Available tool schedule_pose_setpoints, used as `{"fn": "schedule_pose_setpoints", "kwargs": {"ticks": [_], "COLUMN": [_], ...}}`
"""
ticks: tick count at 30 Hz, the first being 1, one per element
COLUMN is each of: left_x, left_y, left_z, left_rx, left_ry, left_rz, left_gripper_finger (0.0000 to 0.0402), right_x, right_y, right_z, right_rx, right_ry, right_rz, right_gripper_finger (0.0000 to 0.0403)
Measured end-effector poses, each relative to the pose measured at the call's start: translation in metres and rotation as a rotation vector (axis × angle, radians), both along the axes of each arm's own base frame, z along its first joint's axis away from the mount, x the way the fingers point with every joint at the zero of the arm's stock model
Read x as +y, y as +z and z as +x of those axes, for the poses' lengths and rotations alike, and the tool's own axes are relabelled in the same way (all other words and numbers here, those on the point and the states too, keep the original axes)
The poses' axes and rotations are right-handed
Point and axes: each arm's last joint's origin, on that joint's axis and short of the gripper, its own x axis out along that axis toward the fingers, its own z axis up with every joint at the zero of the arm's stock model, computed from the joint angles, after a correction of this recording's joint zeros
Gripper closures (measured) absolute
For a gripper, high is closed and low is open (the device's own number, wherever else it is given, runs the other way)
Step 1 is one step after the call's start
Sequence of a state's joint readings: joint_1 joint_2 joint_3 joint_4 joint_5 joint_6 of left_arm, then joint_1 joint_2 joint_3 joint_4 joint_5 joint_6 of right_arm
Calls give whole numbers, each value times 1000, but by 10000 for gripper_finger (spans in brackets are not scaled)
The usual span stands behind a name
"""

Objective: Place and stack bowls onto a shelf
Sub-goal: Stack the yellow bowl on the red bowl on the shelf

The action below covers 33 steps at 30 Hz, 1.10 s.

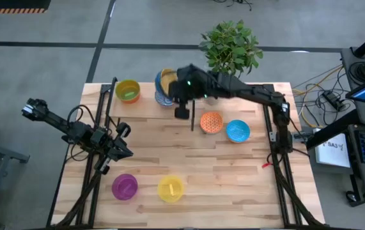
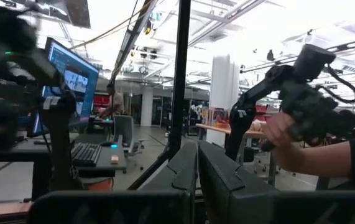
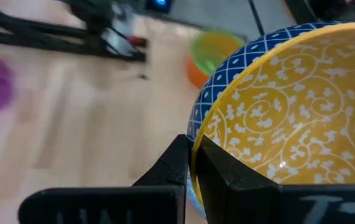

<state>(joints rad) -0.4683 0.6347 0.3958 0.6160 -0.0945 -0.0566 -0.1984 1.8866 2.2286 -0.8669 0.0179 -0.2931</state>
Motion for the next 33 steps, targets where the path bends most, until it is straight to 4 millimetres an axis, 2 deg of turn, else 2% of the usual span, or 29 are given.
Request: {"fn": "schedule_pose_setpoints", "kwargs": {"ticks": [4, 12, 33], "left_x": [0, 0, 0], "left_y": [0, -1, 0], "left_z": [0, 0, 0], "left_rx": [2, 6, 5], "left_ry": [0, 1, 0], "left_rz": [0, 3, 2], "left_gripper_finger": [402, 402, 402], "right_x": [-28, -39, -40], "right_y": [-19, -52, -58], "right_z": [5, 20, 22], "right_rx": [53, 178, 217], "right_ry": [2, -1, 7], "right_rz": [57, 13, -33], "right_gripper_finger": [390, 390, 388]}}
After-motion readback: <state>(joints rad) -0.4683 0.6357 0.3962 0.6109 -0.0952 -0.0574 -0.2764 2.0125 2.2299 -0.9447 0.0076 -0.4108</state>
